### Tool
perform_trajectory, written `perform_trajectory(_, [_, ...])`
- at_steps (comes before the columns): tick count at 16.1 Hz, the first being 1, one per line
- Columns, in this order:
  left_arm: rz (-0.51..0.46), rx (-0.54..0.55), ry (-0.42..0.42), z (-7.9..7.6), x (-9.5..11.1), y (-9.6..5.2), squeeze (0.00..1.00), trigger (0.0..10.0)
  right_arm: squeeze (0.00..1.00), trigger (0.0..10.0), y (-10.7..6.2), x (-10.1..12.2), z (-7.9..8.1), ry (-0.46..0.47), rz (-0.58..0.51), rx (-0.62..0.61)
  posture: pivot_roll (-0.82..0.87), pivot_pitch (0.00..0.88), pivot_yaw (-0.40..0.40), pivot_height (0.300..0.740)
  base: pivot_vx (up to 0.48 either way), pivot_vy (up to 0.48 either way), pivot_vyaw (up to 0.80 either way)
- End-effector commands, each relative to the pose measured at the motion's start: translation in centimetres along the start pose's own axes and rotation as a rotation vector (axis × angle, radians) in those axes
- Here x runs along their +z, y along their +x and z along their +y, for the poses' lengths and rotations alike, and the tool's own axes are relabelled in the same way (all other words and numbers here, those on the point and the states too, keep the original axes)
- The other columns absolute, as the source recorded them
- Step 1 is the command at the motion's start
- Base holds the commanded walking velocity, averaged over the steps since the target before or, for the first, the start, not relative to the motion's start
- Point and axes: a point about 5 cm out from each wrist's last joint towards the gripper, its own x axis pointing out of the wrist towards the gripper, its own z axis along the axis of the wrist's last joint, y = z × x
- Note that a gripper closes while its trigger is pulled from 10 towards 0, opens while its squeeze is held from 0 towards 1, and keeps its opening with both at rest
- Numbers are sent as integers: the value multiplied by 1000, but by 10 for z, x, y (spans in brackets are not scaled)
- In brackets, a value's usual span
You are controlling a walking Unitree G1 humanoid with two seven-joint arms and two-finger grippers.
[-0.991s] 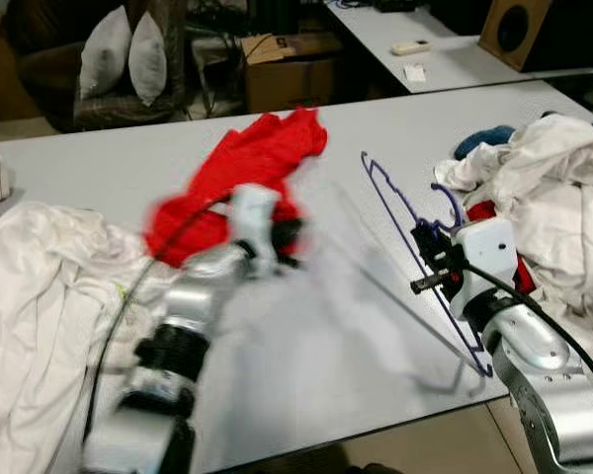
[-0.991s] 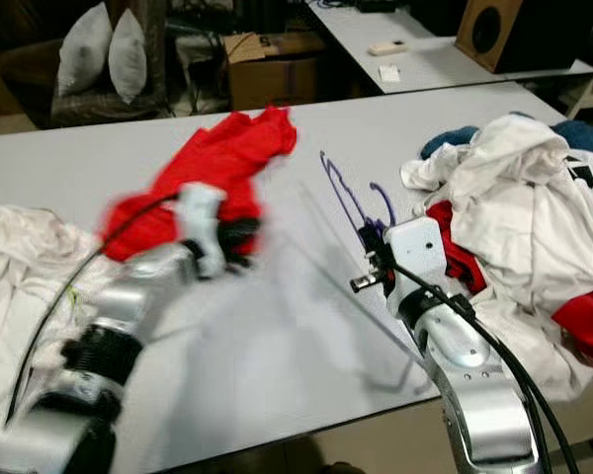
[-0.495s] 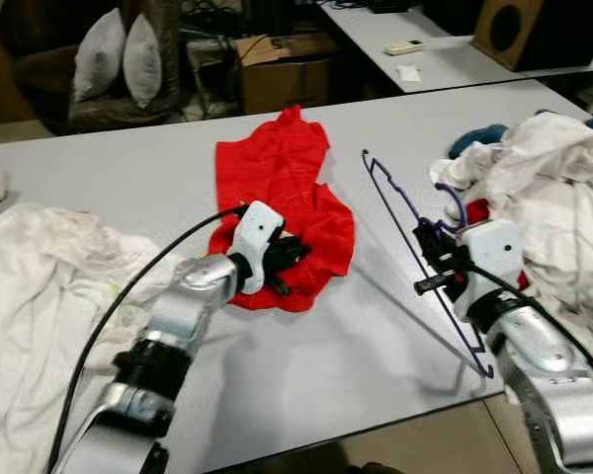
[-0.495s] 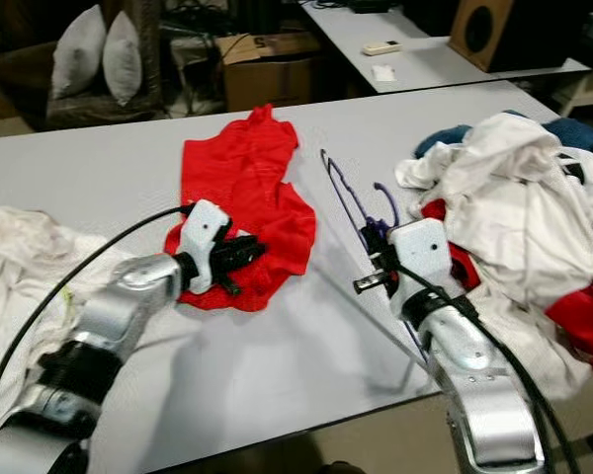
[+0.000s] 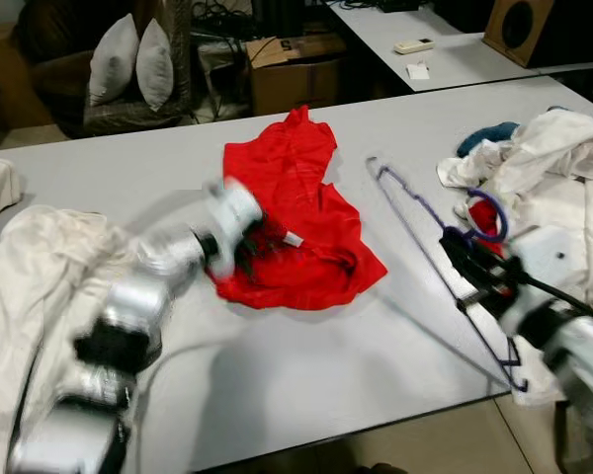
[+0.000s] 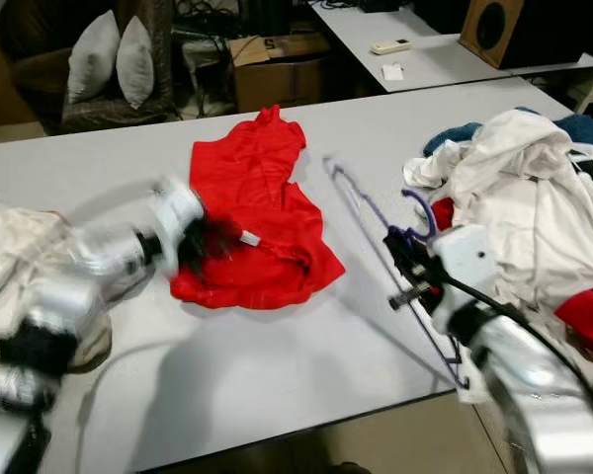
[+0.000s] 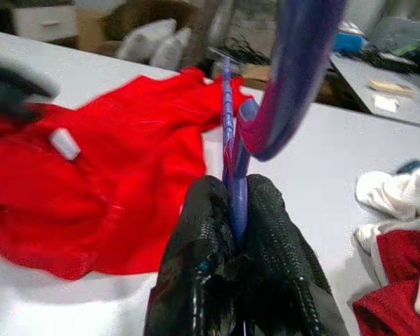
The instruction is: Hang hanger
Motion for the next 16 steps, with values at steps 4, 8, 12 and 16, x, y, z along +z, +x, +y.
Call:
perform_trajectory(4, [38, -6, 100, 5, -5, 7, 0, 10000, 0, 10000, -15, 9, 5, 6, 14, 159, -35, 0, 99, 740, 0, 0, 0])
perform_trajectory(8, [87, -72, 182, 0, -18, 15, 0, 10000, 0, 10000, -24, 11, 7, 4, 51, 237, -36, 0, 89, 740, 0, 0, 0])
perform_trajectory(12, [112, -92, 226, -6, -24, 23, 0, 10000, 0, 10000, -31, 12, 5, -1, 91, 286, -38, 0, 80, 740, 0, 0, 0])
perform_trajectory(16, [114, -158, 229, -16, -30, 29, 0, 10000, 0, 10000, -35, 12, 4, 1, 104, 286, -51, 0, 88, 740, 0, 0, 0])
